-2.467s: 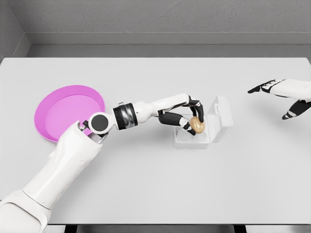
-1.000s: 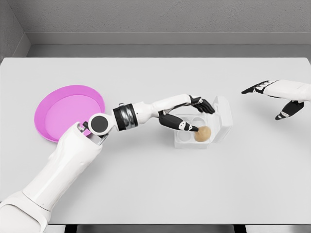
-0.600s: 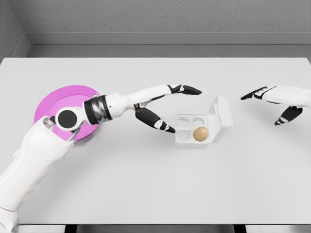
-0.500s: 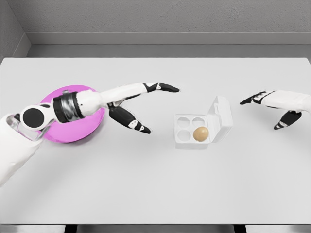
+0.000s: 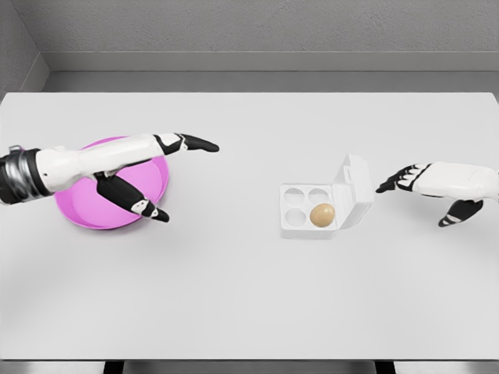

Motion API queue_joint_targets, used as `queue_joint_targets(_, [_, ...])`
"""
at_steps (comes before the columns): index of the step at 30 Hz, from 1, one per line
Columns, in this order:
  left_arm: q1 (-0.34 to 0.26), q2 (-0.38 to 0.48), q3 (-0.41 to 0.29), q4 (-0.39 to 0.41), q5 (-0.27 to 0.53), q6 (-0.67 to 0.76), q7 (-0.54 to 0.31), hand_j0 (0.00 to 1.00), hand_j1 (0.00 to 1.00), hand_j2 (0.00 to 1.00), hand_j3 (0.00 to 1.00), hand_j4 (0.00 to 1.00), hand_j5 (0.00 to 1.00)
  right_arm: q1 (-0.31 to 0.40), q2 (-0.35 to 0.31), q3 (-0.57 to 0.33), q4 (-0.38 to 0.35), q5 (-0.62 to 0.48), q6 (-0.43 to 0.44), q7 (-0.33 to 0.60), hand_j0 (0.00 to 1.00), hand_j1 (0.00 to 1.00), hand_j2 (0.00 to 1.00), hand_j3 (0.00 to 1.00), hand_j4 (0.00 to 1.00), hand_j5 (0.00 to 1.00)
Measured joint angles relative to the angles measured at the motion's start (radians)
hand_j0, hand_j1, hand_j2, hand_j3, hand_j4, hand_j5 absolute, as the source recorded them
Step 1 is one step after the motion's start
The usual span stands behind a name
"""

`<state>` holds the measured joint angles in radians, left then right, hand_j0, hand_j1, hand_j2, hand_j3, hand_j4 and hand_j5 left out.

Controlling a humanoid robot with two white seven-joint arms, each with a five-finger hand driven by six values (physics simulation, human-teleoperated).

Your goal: Pack egg into the box and close the box lid

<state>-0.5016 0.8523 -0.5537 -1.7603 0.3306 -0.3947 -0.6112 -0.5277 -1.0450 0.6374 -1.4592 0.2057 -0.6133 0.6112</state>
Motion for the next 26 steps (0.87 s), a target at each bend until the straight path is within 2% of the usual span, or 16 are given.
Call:
queue_joint_targets(9, [-0.003, 0.003, 0.003, 0.004, 0.001, -0.001, 0.000, 1.00, 1.00, 1.00, 1.00, 1.00, 1.00, 0.003, 0.003, -0.001, -0.072, -0.002, 0.000, 0.000, 1.00, 1.00, 1.00, 1.00, 1.00, 1.00])
queue_joint_targets(16, [-0.002, 0.003, 0.001, 0.004, 0.001, -0.001, 0.000, 1.00, 1.00, 1.00, 1.00, 1.00, 1.00, -0.009, 0.008, -0.003, -0.158, -0.006, 0.000, 0.000, 1.00, 1.00, 1.00, 1.00, 1.00, 1.00])
queue_joint_targets(18, [-0.002, 0.003, 0.001, 0.005, 0.000, -0.001, 0.000, 1.00, 1.00, 1.00, 1.00, 1.00, 1.00, -0.015, 0.032, 0.000, -0.169, -0.006, 0.000, 0.000, 1.00, 1.00, 1.00, 1.00, 1.00, 1.00])
queue_joint_targets(20, [-0.002, 0.003, 0.001, 0.005, 0.000, -0.001, 0.000, 1.00, 1.00, 1.00, 1.00, 1.00, 1.00, -0.025, 0.083, 0.013, -0.173, -0.005, 0.000, 0.000, 1.00, 1.00, 1.00, 1.00, 1.00, 1.00])
queue_joint_targets(22, [-0.003, 0.003, 0.001, 0.006, 0.000, -0.001, 0.000, 1.00, 1.00, 1.00, 1.00, 1.00, 1.00, -0.077, 0.122, 0.042, -0.173, -0.003, 0.000, 0.000, 1.00, 1.00, 1.00, 1.00, 1.00, 1.00])
queue_joint_targets(26, [-0.003, 0.004, 0.002, 0.012, 0.001, -0.001, 0.000, 1.00, 1.00, 1.00, 1.00, 1.00, 1.00, -0.086, 0.079, 0.003, -0.171, -0.004, 0.000, 0.000, 1.00, 1.00, 1.00, 1.00, 1.00, 1.00])
